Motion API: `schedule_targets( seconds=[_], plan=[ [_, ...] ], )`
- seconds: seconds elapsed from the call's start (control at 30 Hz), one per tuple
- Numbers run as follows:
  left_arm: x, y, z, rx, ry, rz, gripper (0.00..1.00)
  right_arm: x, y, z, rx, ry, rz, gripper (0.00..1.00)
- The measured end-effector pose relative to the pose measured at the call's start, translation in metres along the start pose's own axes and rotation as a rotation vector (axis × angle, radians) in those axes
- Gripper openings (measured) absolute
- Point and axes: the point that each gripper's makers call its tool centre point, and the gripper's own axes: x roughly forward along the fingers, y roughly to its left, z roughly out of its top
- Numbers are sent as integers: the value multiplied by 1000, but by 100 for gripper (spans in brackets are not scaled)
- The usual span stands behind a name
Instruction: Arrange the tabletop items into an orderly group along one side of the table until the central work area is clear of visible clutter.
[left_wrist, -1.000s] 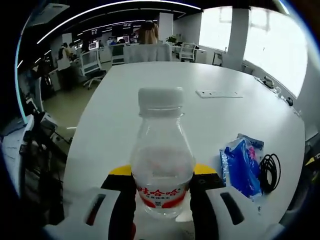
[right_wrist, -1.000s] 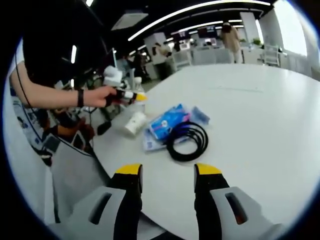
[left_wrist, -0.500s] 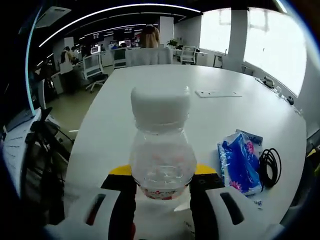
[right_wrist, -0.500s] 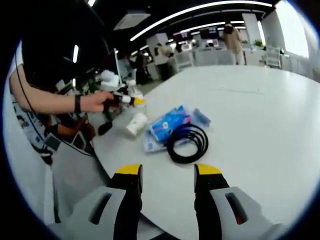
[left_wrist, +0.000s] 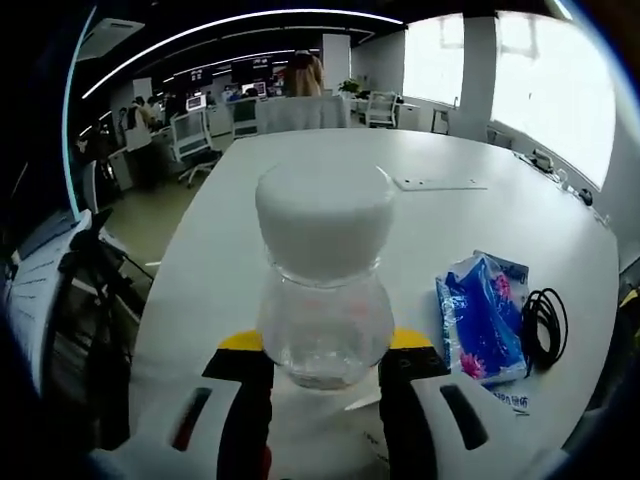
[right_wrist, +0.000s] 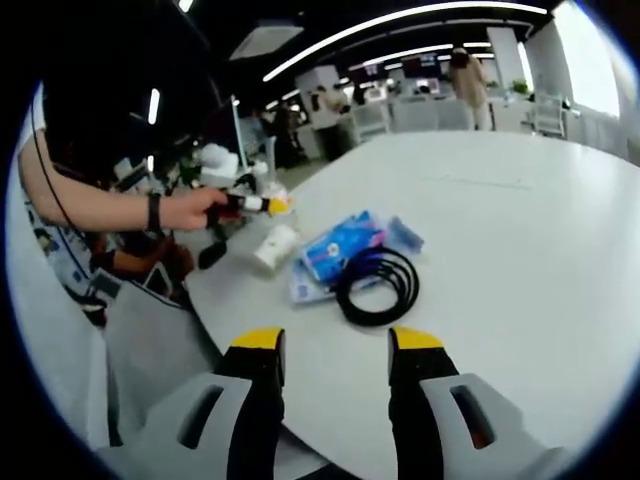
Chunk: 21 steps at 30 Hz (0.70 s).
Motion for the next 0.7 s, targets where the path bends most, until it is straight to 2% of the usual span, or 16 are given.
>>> schedule_targets(
  seconds=[0.47,0.7],
  plan=[
    [-2,-1,1,-59,0,12,40,-3,1,4,-2,-19,8,39],
    [-1,-1,2,-115,-16,67,39,-7,0,3,11,-28,6,39]
  ],
)
